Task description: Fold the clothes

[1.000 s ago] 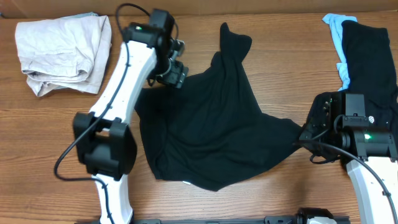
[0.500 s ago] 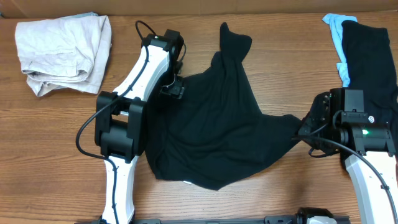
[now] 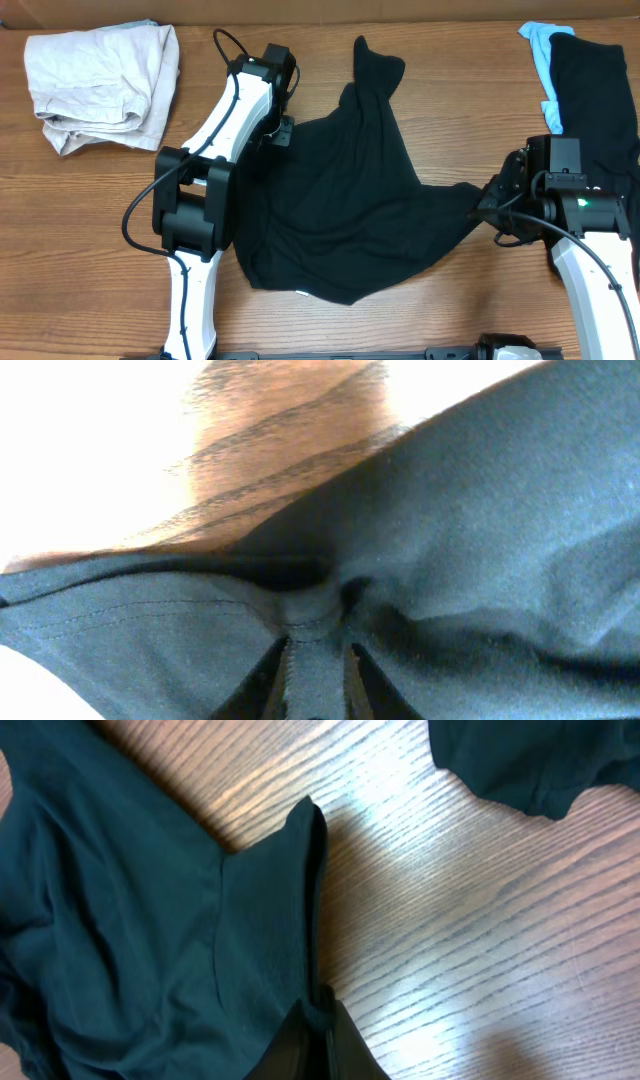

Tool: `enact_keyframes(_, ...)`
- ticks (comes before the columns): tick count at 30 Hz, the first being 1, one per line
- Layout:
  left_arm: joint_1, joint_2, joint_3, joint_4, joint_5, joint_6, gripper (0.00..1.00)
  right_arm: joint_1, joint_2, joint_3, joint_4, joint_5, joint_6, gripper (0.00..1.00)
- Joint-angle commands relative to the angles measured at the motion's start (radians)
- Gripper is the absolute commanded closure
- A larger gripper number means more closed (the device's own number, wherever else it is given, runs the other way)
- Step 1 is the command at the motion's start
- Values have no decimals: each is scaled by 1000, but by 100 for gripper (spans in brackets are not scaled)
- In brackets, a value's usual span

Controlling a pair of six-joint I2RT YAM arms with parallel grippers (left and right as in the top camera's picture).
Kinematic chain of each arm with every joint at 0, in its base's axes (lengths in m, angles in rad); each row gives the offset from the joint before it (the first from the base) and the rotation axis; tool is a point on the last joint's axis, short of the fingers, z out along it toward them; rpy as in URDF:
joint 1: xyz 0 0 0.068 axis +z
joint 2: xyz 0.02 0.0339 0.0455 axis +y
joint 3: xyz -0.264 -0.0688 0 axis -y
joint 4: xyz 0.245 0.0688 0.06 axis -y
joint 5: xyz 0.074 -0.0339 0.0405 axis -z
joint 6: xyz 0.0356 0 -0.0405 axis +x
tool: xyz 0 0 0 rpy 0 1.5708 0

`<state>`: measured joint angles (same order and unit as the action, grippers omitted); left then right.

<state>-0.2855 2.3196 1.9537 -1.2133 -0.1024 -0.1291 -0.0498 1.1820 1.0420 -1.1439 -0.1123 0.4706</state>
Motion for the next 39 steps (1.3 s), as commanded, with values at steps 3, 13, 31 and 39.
enact_keyframes(3,31,13,5,7,-32,-11,96,4,-3,5,17,7,-6,96)
enact_keyframes(13,111,1,132,-144,-43,-10,96,3,-3,5,51,7,-24,96)
enact_keyframes(31,145,-32,343,-444,294,291,66,-76,10,5,244,96,-29,96)
enact_keyframes(39,119,-32,343,-444,311,318,58,-296,67,5,256,-43,-95,96)
